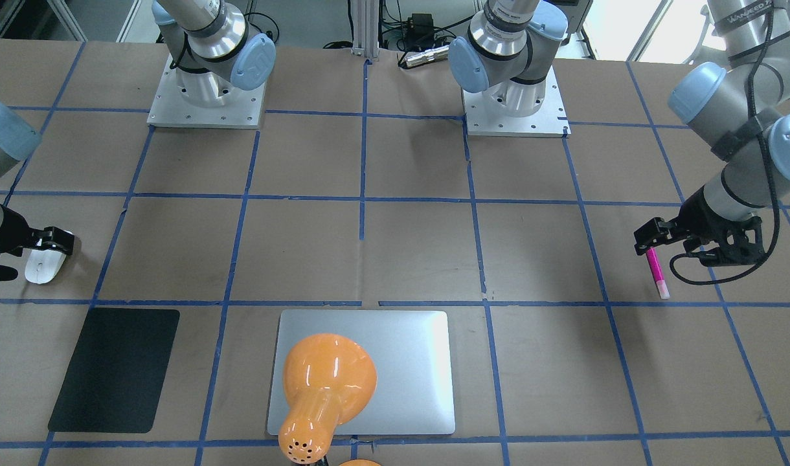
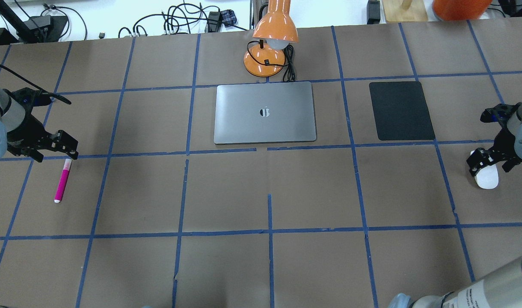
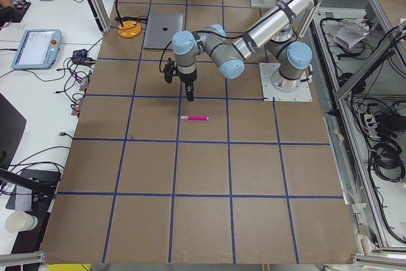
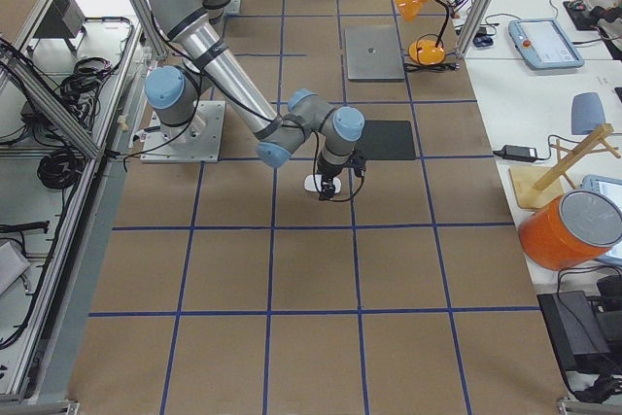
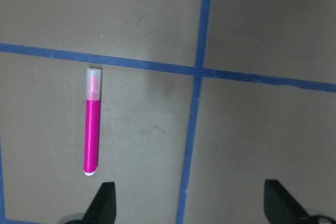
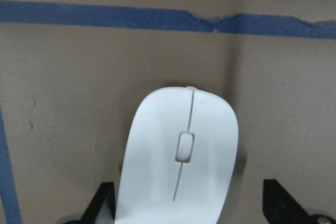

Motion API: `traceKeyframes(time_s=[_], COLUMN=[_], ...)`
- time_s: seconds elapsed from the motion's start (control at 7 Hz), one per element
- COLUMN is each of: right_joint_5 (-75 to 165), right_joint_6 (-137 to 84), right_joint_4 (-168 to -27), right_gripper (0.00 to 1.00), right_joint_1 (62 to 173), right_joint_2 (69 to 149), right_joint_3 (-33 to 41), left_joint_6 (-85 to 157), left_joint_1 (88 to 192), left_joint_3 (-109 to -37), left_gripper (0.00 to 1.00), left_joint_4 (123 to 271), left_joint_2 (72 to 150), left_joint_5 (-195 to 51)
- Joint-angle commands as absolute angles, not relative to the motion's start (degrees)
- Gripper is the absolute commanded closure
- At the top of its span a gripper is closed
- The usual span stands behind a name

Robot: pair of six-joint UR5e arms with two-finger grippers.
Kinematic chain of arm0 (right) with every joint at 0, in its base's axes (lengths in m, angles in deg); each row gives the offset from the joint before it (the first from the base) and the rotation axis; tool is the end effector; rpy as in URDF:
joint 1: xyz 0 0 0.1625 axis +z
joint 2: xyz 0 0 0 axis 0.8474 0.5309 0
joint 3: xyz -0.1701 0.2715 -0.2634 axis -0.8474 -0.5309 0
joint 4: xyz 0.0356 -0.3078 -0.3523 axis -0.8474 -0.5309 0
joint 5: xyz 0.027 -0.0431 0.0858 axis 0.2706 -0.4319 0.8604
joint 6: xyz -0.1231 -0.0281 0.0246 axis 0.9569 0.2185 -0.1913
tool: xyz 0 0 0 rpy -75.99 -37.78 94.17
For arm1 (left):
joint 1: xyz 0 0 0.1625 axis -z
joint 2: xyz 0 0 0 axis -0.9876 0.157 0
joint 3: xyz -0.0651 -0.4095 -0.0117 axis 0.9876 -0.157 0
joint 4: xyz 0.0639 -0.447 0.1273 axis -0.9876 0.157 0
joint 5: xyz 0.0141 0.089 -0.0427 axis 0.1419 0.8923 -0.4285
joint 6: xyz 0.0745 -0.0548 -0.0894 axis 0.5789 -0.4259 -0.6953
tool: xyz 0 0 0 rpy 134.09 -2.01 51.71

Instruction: Place pen and mouse around notebook

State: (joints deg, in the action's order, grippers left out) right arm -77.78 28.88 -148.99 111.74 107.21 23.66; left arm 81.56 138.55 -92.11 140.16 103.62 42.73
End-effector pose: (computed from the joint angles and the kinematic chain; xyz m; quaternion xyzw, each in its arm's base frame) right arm -0.2405 -0.5172 0.0913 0.0271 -0.9942 -0.0990 0.0318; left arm 0.1955 -0.5438 0.1982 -0.0124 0.9995 0.0233 0.0168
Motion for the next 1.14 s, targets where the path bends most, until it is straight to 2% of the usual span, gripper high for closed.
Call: traceKeyframes(time_s=[0.0, 0.14, 0.29, 0.43, 0.57, 0.71, 0.86, 1.0], right_joint_5=[-77.8, -77.8, -77.8, -77.6, -76.8, -75.9, -75.9, -74.9], right_joint_6=[28.2, 28.2, 28.3, 27.9, 27.8, 26.4, 22.2, 19.6], right_joint_4=[-149.7, -150.2, -150.2, -150.0, -149.1, -146.8, -143.7, -142.5], right_gripper=[0.32, 0.51, 0.77, 0.85, 0.85, 0.85, 0.85, 0.85], right_joint_1=[111.8, 111.8, 111.9, 112.6, 114.0, 117.4, 122.7, 126.9], right_joint_2=[107.2, 107.2, 107.4, 108.4, 109.7, 109.7, 110.2, 108.8], right_joint_3=[23.4, 23.3, 23.1, 22.2, 19.3, 15.4, 10.9, 5.6], left_joint_6=[87.4, 90.0, 91.0, 91.4, 91.4, 91.4, 91.3, 91.3], left_joint_1=[135.4, 133.6, 132.5, 132.5, 132.5, 132.5, 132.5, 132.5], left_joint_3=[-92.9, -92.9, -92.9, -92.9, -92.9, -92.9, -92.8, -92.7], left_gripper=[0.0, 0.0, 0.0, 0.0, 0.0, 0.07, 0.17, 0.38], left_joint_4=[135.3, 134.0, 133.2, 132.3, 132.0, 132.0, 132.1, 132.1], left_joint_2=[107.8, 109.5, 111.1, 112.2, 113.0, 113.6, 114.4, 114.8], left_joint_5=[42.8, 42.7, 42.4, 42.3, 42.2, 42.1, 42.1, 42.2])
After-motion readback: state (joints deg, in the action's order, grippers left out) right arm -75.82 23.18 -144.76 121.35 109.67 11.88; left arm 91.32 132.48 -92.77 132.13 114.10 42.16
